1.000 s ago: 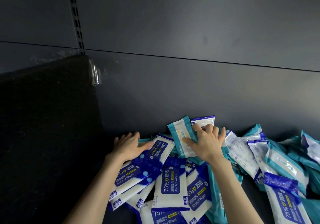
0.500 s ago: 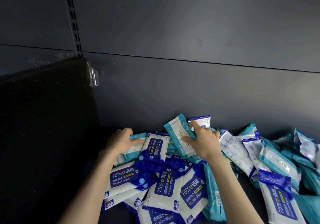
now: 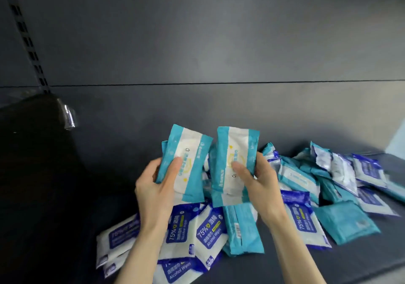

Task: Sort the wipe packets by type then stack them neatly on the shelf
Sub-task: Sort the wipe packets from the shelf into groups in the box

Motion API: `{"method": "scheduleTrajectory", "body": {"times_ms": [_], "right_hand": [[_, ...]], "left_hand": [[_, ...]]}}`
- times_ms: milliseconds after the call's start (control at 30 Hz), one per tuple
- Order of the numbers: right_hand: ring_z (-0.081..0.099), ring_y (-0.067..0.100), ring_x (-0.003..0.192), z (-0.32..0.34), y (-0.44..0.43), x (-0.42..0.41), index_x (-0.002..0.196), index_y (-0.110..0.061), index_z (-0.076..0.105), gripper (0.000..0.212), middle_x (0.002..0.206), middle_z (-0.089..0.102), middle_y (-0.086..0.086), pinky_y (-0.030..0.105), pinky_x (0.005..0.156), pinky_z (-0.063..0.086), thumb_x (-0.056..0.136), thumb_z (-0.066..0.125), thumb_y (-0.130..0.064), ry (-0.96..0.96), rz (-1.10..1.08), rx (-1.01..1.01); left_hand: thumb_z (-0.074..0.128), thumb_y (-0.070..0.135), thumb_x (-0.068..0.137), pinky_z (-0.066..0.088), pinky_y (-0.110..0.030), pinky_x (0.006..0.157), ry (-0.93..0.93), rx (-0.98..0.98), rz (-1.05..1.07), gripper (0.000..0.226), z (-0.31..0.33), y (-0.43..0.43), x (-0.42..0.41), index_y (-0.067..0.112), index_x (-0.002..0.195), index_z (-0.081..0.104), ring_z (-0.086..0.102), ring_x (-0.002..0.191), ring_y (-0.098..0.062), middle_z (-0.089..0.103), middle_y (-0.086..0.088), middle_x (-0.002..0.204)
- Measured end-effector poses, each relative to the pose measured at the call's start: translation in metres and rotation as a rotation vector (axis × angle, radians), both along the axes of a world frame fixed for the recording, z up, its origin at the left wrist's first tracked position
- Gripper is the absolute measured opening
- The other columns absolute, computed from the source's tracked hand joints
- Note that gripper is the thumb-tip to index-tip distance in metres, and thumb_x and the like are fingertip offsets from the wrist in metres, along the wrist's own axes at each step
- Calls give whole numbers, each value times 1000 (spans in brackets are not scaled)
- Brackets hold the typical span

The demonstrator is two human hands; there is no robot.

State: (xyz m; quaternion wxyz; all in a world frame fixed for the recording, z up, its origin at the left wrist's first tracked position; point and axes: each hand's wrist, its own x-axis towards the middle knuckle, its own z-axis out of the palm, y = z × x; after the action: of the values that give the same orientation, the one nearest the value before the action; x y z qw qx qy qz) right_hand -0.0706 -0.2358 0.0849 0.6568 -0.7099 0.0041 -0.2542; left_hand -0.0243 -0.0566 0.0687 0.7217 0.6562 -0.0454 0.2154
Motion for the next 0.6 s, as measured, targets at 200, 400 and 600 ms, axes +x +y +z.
{"method": "scheduleTrajectory", "body": {"times_ms": [200,400,600], "right_hand": [[69,20,93,-27,-62,-122,116,-11,58,27,106,72,3,33,76,57,90,59,-4,40,-158,186],[70,26,87,-73,-131,-305,111,-9,61,23,100,73,8,35,72,59,89,58,-2,169,-401,406],[70,28,87,-118,-181,-478,114,-17,56,31,98,72,7,39,67,60,88,57,-2,257,-627,632]], "left_hand": [[68,32,83,54,-43,85,204,-100,-405,17,-28,-93,-85,19,93,71,69,91,-21,74,1,91],[64,36,77,51,-46,88,431,-28,-860,31,-70,-188,-228,17,101,69,68,94,-26,74,-3,96],[52,40,90,53,-31,85,426,244,-1256,22,-115,-275,-370,31,106,63,68,96,-11,73,10,100]]}}
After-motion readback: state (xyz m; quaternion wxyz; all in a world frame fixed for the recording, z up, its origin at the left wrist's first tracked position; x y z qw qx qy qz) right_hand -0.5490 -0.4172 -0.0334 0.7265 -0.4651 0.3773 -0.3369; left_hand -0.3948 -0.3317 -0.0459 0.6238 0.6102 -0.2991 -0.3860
